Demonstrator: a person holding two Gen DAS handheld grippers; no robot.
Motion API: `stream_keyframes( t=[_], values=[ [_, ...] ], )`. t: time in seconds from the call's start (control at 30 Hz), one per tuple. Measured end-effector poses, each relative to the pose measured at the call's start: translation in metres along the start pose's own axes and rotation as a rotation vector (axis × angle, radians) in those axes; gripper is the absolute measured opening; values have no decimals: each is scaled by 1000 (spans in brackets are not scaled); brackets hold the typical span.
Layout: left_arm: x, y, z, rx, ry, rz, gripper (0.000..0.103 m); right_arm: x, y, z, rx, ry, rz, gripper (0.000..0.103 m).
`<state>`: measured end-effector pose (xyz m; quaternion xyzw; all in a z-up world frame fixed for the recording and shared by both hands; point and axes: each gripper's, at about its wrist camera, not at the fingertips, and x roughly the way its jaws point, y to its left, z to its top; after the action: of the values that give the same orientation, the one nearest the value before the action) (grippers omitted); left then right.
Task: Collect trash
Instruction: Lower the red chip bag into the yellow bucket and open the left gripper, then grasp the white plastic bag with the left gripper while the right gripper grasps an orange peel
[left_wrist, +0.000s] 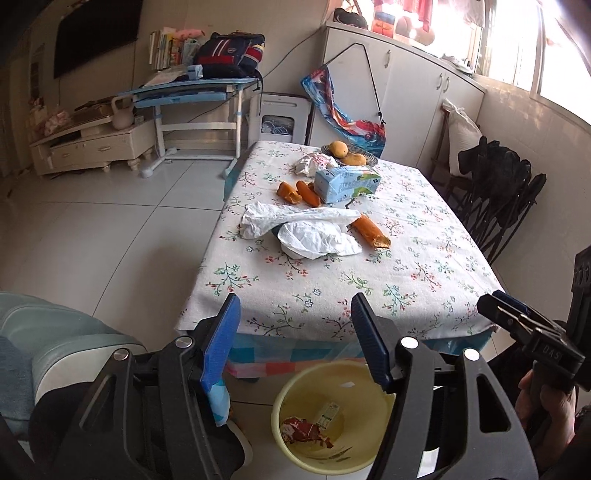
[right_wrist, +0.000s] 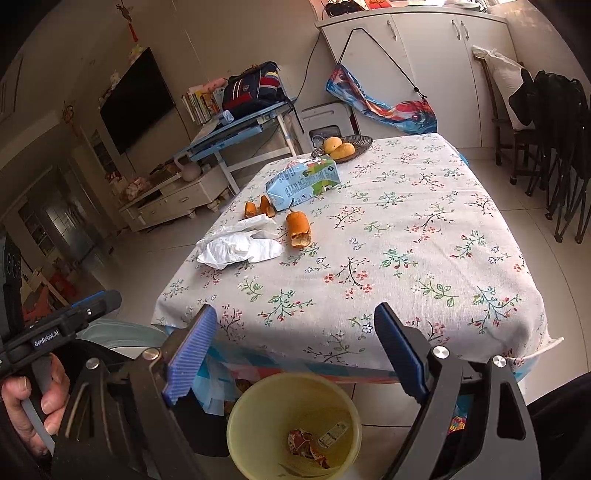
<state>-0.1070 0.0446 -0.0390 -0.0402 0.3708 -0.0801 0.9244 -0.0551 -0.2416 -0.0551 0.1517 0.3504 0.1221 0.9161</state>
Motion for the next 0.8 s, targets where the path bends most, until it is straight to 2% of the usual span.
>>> stream_keyframes(
  t=[0.13, 0.23, 0.37, 0.53, 0.8],
  values=[
    [11, 11, 21, -31, 1, -11, 68, 2, 1, 3, 11, 8, 14, 84],
    [31, 5, 39, 21, 29, -10, 76, 6, 3, 9, 11, 15, 27, 86],
    [67, -10, 63, 110, 80, -8, 78, 16, 5, 20, -1, 21, 35, 86],
    [122, -15, 86, 95, 158, -5, 79, 33, 0, 37, -1, 32, 37, 86],
    [200, -27, 106, 156, 266, 90, 79, 57, -10, 49, 31, 54, 51, 86]
  ],
)
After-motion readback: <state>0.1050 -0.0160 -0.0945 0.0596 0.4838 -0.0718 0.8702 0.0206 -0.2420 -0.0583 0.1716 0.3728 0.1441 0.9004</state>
